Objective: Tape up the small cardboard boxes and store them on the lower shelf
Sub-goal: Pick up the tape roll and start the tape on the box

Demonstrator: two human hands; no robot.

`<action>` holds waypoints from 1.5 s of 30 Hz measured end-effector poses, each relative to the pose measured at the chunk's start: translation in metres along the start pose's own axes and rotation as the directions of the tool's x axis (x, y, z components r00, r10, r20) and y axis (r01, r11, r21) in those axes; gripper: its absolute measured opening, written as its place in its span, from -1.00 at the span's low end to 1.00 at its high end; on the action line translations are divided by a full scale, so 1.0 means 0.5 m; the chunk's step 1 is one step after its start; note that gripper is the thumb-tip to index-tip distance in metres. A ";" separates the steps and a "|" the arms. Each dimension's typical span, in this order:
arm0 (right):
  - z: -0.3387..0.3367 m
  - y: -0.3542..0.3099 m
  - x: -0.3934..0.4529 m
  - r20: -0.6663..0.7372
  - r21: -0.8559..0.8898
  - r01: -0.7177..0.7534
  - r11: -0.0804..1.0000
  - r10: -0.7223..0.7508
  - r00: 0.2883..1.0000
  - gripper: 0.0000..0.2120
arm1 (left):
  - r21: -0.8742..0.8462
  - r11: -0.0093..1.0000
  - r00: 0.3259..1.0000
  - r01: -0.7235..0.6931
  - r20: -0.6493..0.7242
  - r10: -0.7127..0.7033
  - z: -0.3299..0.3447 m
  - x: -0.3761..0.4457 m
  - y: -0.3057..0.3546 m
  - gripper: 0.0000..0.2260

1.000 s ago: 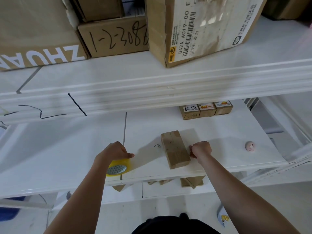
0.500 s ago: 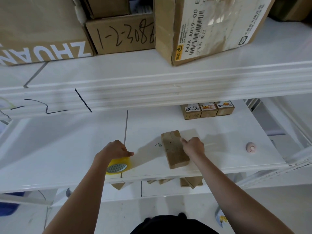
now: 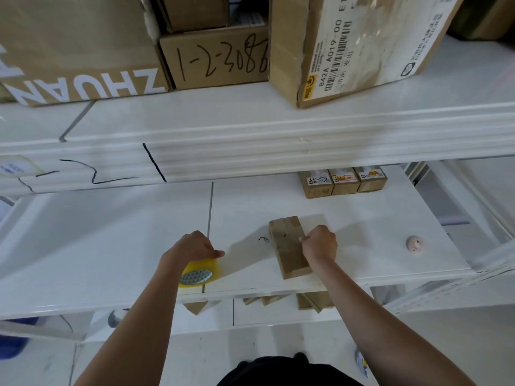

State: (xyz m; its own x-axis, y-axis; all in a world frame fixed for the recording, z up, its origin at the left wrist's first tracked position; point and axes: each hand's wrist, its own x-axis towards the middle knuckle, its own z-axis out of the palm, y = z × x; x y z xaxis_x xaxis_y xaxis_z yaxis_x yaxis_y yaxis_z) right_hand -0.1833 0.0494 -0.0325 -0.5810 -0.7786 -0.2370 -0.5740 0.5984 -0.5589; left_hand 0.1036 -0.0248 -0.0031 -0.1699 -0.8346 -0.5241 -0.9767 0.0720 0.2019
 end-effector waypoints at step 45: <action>-0.021 0.019 0.005 0.525 0.571 -0.453 0.685 0.120 0.843 -0.66 | -0.147 0.988 0.997 -0.053 -0.063 0.044 0.004 0.044 -0.068 -0.59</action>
State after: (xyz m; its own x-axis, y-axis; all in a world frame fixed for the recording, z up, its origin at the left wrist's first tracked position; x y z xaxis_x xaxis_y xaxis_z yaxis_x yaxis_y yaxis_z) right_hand -0.1963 0.0551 -0.0301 -0.2559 -0.6834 -0.6837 0.1996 0.6547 -0.7291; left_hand 0.1326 -0.0445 -0.0230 -0.2043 -0.8635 -0.4611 -0.9366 0.0354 0.3487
